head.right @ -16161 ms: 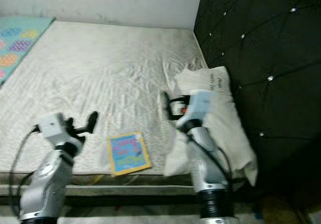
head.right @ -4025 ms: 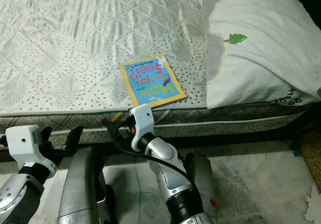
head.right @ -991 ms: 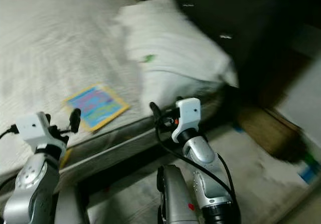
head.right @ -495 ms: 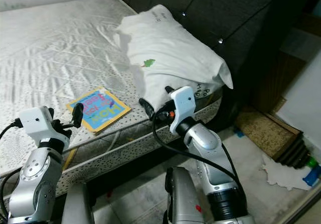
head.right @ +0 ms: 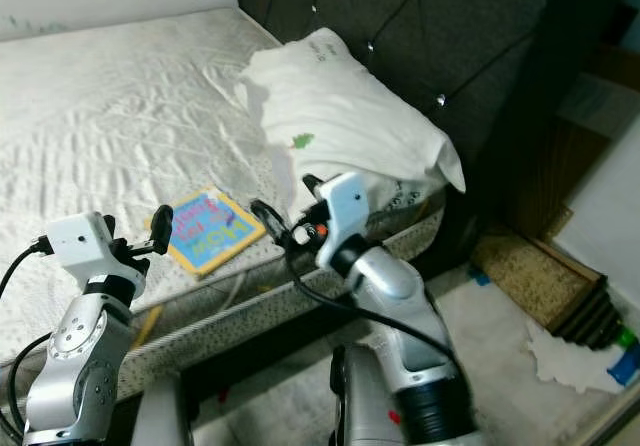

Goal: Clean up the room

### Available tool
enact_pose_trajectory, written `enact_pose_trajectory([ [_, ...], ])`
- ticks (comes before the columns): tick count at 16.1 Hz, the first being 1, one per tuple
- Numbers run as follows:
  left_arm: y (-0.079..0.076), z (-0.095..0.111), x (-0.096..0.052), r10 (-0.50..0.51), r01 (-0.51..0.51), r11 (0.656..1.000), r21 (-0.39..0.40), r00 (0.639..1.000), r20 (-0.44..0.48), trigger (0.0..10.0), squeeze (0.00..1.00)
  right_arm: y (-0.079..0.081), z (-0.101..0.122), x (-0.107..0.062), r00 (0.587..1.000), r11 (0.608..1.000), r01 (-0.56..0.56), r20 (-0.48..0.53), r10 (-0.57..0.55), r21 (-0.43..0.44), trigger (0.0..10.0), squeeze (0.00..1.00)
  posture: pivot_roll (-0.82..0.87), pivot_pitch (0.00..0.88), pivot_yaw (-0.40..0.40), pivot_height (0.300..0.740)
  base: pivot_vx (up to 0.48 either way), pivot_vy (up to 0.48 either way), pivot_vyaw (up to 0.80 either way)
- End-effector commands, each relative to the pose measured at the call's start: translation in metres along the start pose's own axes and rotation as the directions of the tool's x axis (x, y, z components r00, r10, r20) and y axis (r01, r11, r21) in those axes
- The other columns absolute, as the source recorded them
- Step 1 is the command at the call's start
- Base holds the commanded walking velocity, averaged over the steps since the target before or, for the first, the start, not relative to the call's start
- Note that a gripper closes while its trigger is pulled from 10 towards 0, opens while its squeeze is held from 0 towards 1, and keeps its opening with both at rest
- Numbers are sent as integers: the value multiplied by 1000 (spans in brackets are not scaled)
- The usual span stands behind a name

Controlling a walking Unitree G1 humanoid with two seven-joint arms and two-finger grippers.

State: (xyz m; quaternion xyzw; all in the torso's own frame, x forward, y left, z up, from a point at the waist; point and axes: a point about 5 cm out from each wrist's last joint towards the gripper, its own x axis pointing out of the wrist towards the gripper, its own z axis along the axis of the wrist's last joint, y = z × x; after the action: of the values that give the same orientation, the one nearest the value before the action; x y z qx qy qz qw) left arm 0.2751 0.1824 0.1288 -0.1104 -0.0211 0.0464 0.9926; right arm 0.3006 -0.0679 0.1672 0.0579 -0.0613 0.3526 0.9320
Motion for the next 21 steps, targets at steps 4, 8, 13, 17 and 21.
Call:
enact_pose_trajectory([
  [4, -3, -1, 1, -6, 6, 1000, -6, 1000, 7, 10000, 0, 11, 2, 0, 995, 995, 89, 50, -91, 44, 10000, 0, -33, 0, -8, 642, 0, 0, 0],
  [8, -10, -4, 3, -20, 20, 1000, -19, 1000, 0, 10000, 0, 3, 3, 1, 985, 986, 162, 53, -164, 45, 10000, 0, -52, 0, -11, 686, 0, 0, 0],
  [13, -10, -5, 1, -5, 5, 1000, -26, 1000, -2, 10000, 0, -6, 5, 4, 984, 985, 169, 44, -170, 22, 10000, 0, -48, 12, -26, 739, 0, 0, 0],
  [17, -2, -5, -1, 63, -63, 998, -4, 998, 8, 10000, 0, -4, 3, 3, 985, 985, 169, 37, -170, 29, 10000, 0, -49, 20, -30, 740, 0, 0, 0],
  [21, 3, -5, 1, 115, -115, 993, -21, 993, 6, 10000, 0, -4, 0, 1, 984, 984, 178, 28, -179, 31, 10000, 0, -53, 24, -28, 740, 0, 0, 0],
])
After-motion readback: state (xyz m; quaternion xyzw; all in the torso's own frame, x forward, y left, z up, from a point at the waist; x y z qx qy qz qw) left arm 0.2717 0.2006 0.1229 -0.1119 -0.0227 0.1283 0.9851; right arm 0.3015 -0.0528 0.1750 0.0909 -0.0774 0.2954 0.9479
